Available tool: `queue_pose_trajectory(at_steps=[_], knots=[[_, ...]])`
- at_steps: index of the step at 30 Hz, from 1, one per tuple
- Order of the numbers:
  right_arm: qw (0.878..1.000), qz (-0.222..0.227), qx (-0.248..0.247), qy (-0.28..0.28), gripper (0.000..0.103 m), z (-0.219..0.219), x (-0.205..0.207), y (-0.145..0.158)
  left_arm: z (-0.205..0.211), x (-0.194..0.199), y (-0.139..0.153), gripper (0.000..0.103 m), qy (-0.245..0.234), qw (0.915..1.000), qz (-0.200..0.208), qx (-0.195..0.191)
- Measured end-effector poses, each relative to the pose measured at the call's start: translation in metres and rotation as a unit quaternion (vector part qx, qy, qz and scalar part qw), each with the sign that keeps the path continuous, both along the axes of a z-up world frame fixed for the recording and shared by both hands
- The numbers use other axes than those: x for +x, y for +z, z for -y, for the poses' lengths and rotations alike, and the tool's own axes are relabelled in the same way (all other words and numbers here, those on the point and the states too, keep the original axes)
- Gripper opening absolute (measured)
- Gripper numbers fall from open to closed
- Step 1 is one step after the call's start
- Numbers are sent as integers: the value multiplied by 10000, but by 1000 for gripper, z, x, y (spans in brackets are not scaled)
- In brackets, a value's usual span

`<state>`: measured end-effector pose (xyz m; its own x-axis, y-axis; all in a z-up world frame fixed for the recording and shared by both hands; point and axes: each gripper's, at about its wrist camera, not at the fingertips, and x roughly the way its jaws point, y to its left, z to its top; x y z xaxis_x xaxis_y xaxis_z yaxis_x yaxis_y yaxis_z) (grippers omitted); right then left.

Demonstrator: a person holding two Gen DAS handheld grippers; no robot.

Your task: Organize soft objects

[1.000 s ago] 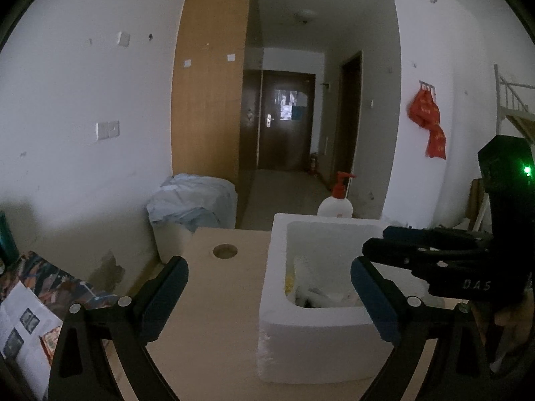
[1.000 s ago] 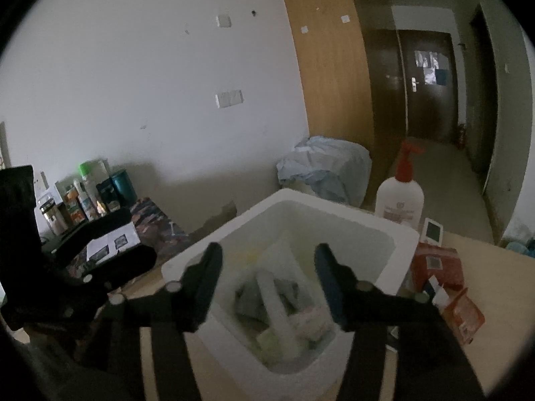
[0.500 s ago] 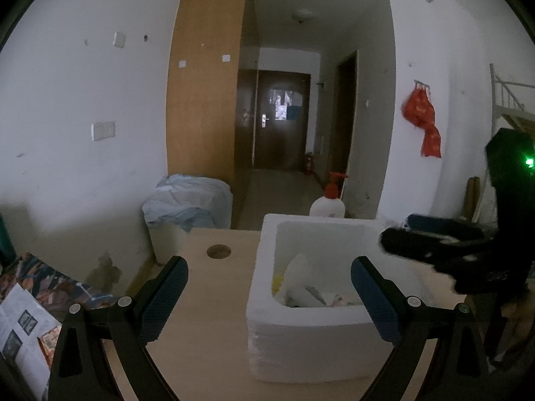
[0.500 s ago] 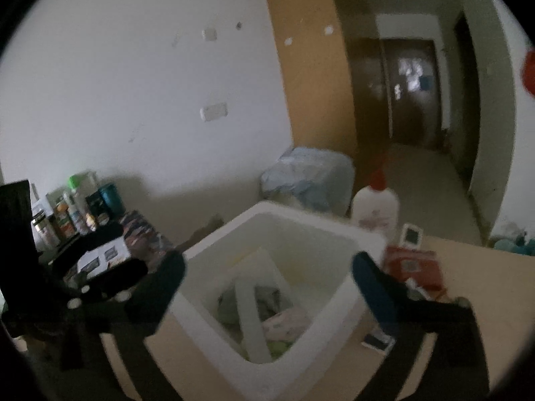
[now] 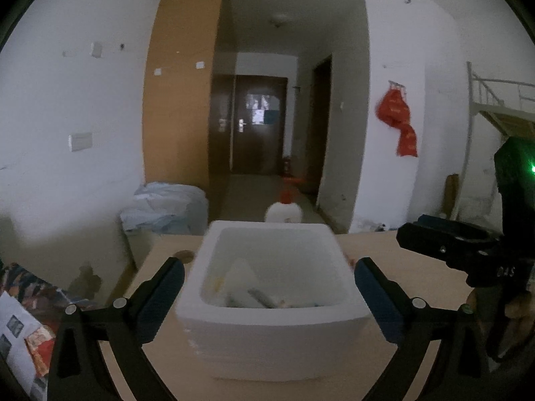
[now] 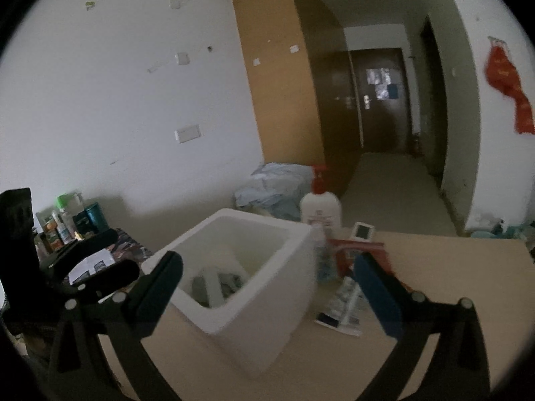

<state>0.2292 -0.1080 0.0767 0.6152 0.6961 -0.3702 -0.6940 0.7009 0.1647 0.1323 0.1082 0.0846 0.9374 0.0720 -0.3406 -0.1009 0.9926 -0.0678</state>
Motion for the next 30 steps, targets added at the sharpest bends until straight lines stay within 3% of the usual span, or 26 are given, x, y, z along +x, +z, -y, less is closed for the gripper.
queue_pose_trajectory(at_steps=[9, 30], knots=[[9989, 100, 49, -445, 103, 46, -19, 0, 43, 4, 5, 102, -405, 9992, 27, -18], [9978, 445, 86, -490, 103, 79, -73, 1, 79, -37, 9, 102, -224, 9994, 249, 116]])
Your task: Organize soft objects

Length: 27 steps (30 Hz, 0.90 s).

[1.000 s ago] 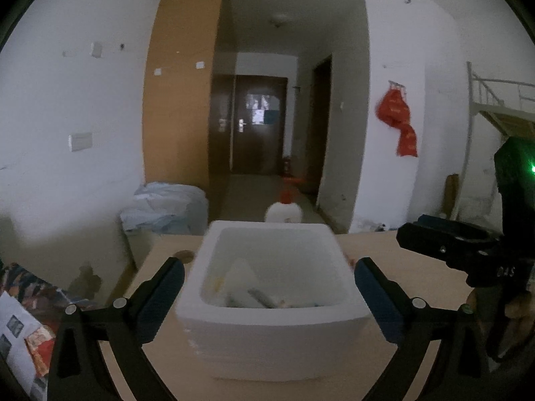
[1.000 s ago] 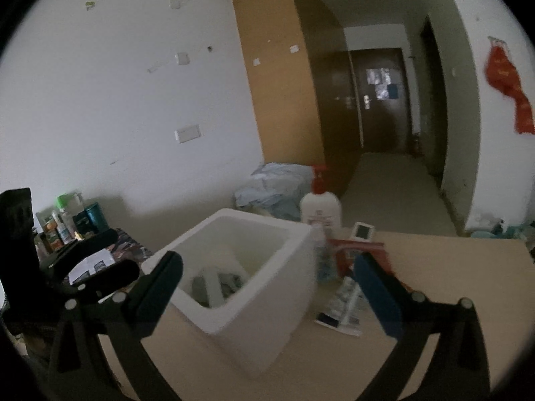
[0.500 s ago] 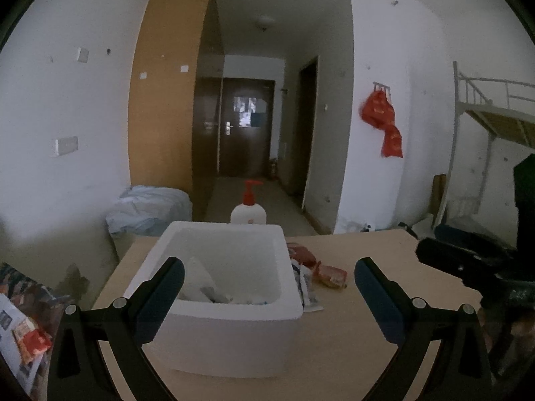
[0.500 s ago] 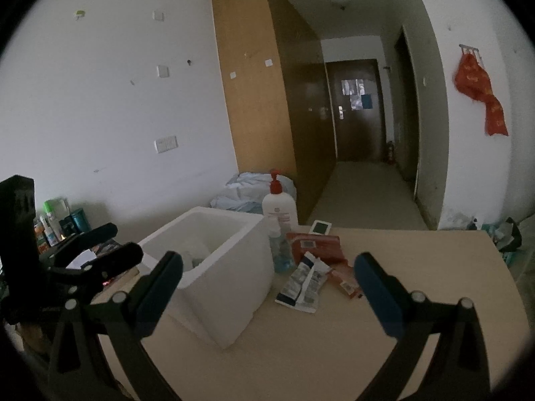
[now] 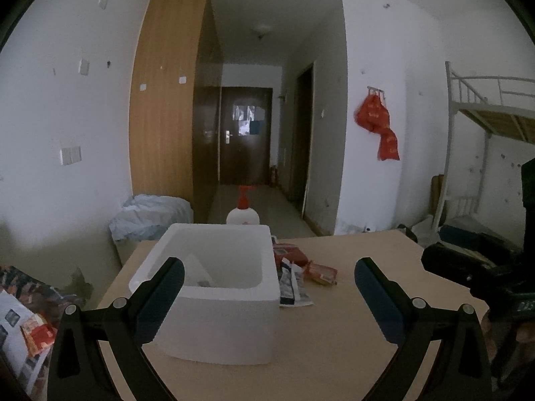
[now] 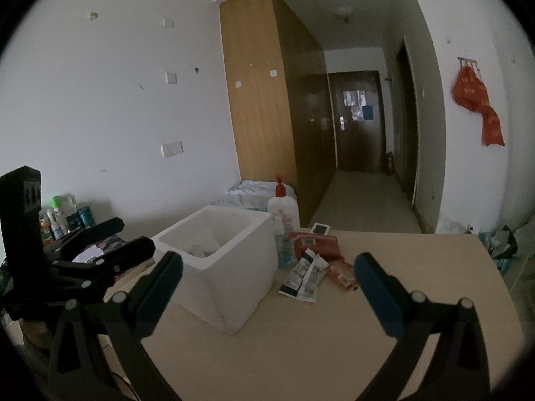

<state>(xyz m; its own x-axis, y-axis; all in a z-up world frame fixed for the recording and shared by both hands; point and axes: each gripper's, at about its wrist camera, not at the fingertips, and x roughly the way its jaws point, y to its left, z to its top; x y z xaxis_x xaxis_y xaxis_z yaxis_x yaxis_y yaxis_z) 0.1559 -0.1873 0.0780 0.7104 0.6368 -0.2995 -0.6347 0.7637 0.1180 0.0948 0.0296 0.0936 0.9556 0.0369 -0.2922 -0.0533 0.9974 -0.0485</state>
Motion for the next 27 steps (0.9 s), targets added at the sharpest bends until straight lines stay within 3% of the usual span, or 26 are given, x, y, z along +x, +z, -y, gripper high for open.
queue_pose_trajectory(at_steps=[27], knots=[[9998, 172, 104, 8, 103, 26, -64, -20, 25, -65, -16, 102, 113, 9998, 141, 21]])
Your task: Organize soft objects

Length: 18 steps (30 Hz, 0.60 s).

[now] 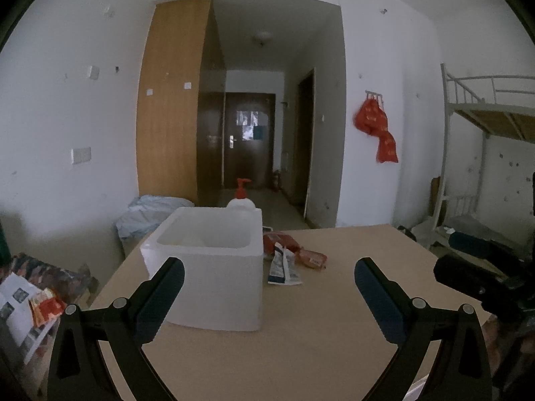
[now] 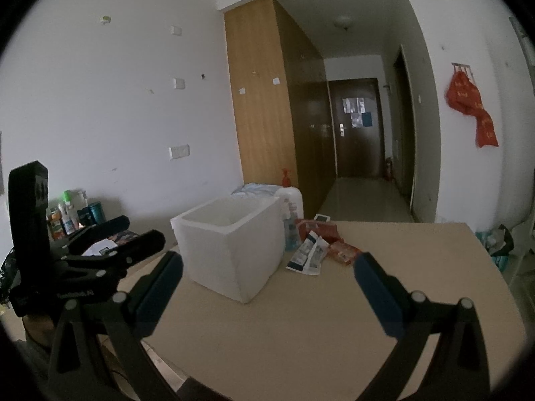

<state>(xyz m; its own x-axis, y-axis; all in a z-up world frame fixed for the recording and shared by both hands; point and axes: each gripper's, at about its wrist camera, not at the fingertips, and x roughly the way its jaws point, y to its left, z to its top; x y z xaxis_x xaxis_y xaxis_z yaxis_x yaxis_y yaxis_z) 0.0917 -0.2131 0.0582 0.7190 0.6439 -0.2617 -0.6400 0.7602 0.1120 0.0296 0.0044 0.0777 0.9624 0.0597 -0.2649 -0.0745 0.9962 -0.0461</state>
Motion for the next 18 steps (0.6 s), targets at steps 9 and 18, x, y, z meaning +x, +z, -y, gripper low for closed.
queue_pose_trajectory(at_steps=[9, 18], knots=[[9998, 135, 97, 139, 103, 2, -22, -17, 5, -20, -17, 102, 91, 9998, 150, -18], [9994, 125, 258, 205, 103, 7, -35, -31, 12, -36, -36, 102, 54, 9997, 219, -125]])
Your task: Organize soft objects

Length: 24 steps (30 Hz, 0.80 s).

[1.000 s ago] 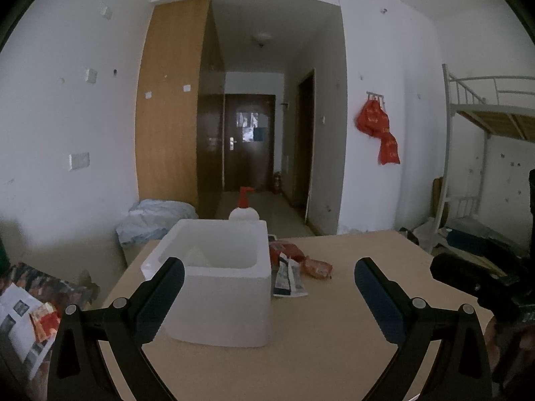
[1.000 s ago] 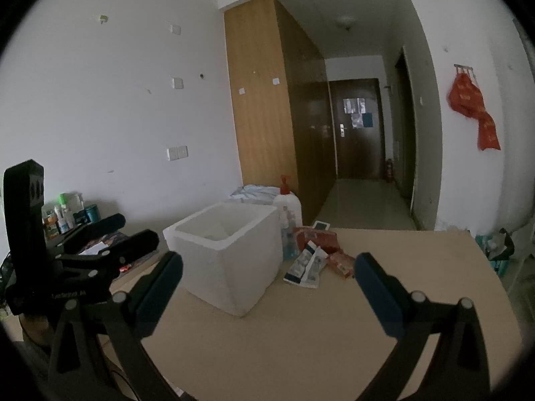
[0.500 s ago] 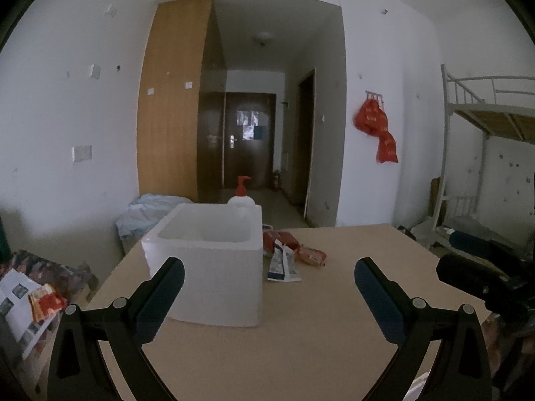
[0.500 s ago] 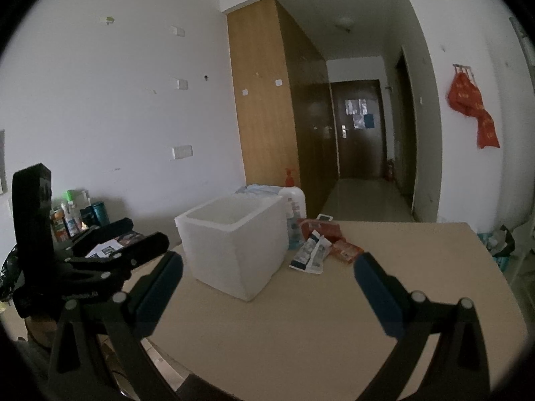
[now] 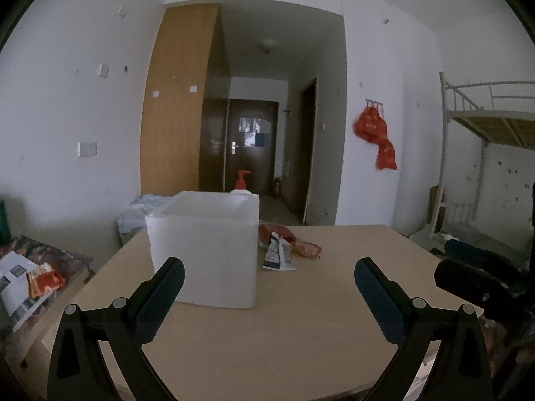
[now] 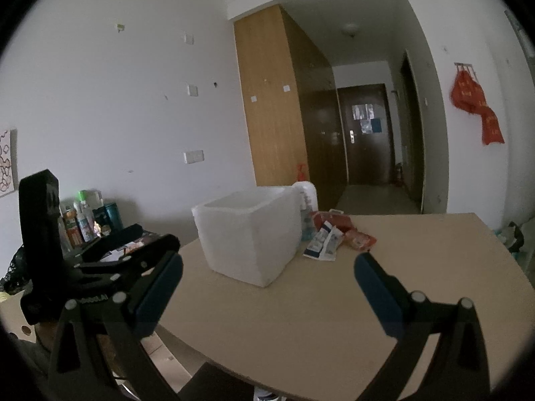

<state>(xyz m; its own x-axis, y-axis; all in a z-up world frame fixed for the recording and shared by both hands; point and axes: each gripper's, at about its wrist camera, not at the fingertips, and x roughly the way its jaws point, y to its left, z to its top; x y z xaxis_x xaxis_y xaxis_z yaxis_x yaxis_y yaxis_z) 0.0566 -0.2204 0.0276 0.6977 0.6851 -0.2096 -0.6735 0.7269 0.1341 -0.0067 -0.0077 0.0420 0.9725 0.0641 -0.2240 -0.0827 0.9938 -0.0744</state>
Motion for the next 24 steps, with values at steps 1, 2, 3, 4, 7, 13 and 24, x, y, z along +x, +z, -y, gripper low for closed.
queue_pose_trajectory(at_steps=[1, 2, 3, 4, 7, 13, 24], knots=[[10000, 16, 0, -11, 103, 0, -2, -2, 1, 0, -1, 102, 0, 10000, 3, 1], [10000, 19, -1, -16, 103, 0, -4, -3, 1, -1, -3, 102, 16, 10000, -2, 4], [10000, 15, -2, -12, 103, 0, -6, -5, 1, -2, -6, 102, 7, 10000, -12, -2], [10000, 15, -15, -7, 103, -2, -8, -7, 1, -3, -7, 102, -9, 10000, -16, -15], [10000, 48, -37, -7, 103, -3, -14, -12, 1, -8, -12, 102, 22, 10000, -5, -60], [10000, 6, -65, -33, 103, -3, -15, -16, -1, -11, -17, 102, 62, 10000, -33, -67], [9999, -70, -109, -8, 103, -6, -10, -19, -4, -10, -20, 102, 114, 9999, -46, -18]])
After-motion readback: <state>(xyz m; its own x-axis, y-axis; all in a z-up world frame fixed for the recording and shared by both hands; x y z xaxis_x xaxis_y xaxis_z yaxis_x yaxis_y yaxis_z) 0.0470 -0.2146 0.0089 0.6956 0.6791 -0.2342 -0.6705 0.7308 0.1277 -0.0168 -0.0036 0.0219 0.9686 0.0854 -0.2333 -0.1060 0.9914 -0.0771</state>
